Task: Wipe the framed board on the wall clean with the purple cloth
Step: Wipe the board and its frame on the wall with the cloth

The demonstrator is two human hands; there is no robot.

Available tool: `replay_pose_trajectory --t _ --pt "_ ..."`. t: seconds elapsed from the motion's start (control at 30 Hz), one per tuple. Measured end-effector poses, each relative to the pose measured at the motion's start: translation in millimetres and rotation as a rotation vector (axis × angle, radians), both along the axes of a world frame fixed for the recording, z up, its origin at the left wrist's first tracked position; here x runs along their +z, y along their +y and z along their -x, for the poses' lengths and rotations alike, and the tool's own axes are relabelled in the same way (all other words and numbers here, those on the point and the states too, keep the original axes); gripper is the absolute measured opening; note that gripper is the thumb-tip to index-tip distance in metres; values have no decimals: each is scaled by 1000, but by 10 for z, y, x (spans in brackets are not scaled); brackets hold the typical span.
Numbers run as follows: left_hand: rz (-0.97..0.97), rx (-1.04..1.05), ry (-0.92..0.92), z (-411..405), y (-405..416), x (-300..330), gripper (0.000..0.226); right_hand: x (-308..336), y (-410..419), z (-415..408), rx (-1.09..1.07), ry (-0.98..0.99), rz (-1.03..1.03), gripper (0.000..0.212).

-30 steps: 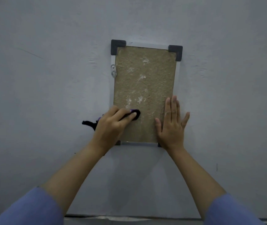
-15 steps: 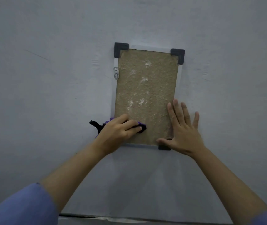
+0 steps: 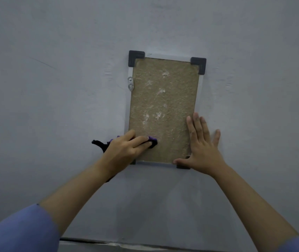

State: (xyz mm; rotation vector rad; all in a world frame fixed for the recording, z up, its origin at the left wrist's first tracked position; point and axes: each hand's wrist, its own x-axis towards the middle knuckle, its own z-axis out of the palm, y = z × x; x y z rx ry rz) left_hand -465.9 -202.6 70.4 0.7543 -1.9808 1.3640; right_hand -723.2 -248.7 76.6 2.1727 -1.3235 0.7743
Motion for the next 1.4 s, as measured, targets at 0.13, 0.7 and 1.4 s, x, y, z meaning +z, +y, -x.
replay_pose_trajectory --t 0.13,0.7,1.4 --pt "-9 -52 200 111 -81 29 27 17 28 -7 7 -8 -24 132" --pt "13 -55 432 0 -24 224 30 26 71 -21 10 -31 -53 133" --pt "2 -179 518 390 -223 370 24 34 63 -60 0 -46 -82 138"
